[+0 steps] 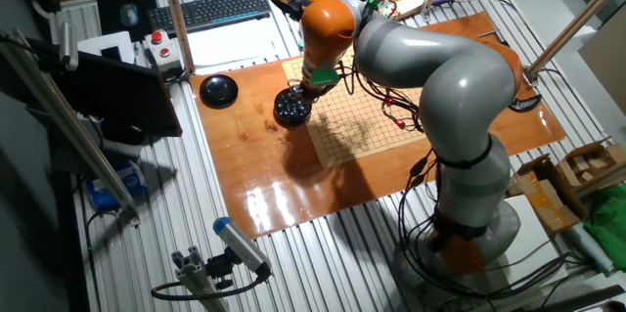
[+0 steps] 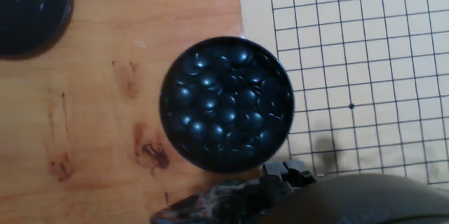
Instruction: Play the first move as black on the 3-4 point in the upper right corner of the Go board
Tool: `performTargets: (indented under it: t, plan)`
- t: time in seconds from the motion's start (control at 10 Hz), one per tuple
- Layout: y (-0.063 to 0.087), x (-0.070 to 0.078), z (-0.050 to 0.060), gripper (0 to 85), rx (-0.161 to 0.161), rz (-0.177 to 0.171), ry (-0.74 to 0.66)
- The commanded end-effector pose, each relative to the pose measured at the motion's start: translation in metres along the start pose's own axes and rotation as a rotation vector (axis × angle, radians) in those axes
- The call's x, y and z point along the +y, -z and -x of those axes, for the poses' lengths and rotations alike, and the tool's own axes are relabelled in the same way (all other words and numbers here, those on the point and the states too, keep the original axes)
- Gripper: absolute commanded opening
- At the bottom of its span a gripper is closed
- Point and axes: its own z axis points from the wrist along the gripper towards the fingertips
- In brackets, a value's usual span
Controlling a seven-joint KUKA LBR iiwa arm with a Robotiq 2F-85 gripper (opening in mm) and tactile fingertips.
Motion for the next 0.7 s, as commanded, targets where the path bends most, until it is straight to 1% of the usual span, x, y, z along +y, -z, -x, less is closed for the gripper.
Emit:
performTargets:
  t: [0.0, 0.1, 0.3, 0.5, 0.6]
  plan:
    - [-0.003, 0.005, 0.001, 0.7, -0.008, -0.009, -0.004]
    - [-0.007, 0.009, 0.002, 0.7, -0.009, -0.007, -0.011]
    - [-0.014, 0.014, 0.007, 0.7, -0.012, 0.010, -0.019]
    - [-0.021, 0.022, 0.011, 0.7, -0.027, 0.023, -0.049]
    - [-0.027, 0.024, 0.013, 0.7, -0.034, 0.033, -0.055]
